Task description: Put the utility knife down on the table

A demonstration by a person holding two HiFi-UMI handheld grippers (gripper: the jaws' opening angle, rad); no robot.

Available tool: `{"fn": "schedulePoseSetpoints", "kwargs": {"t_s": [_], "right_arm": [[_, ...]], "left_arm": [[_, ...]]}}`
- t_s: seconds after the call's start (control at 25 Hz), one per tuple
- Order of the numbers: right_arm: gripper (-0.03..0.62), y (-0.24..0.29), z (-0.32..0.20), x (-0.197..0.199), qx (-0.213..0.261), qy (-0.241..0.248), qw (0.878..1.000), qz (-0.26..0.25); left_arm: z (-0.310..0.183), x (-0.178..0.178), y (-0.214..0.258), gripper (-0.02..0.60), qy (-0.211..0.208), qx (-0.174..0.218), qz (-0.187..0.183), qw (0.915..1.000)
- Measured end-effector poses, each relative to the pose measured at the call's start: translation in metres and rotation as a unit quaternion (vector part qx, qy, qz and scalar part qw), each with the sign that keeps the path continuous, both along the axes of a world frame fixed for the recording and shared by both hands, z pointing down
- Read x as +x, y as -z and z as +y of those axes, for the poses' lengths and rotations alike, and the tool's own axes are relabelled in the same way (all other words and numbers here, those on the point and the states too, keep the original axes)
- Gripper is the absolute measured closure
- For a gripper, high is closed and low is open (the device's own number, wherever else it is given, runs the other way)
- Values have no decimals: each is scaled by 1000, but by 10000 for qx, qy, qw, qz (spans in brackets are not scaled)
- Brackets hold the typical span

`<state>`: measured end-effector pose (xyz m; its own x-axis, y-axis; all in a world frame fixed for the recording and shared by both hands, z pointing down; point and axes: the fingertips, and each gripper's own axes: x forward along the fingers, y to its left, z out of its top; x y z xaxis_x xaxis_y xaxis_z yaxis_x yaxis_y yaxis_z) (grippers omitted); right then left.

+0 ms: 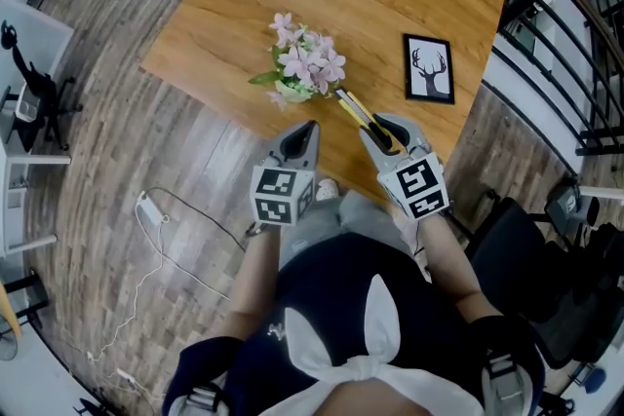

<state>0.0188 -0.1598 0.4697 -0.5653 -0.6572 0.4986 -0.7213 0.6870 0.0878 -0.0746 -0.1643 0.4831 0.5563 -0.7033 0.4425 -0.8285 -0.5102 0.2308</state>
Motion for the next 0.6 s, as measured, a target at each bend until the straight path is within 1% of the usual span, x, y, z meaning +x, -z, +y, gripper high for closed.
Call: {"fn": "schedulePoseSetpoints", "kwargs": {"t_s": [0.2,0.32,0.6], "right_arm": [[477,-1,-2,-11,-23,102,9999,10],[477,-6,-5,-11,-69,138,9999,43],[477,-14,-5,-14,-141,231,9996,61]], "left_arm": [[-2,-4,-7,560,34,-18,80,10000],[-4,-4,-10,561,7,-88,62,9999],[-7,-6,-18,561,8,-122,13,9999]]}}
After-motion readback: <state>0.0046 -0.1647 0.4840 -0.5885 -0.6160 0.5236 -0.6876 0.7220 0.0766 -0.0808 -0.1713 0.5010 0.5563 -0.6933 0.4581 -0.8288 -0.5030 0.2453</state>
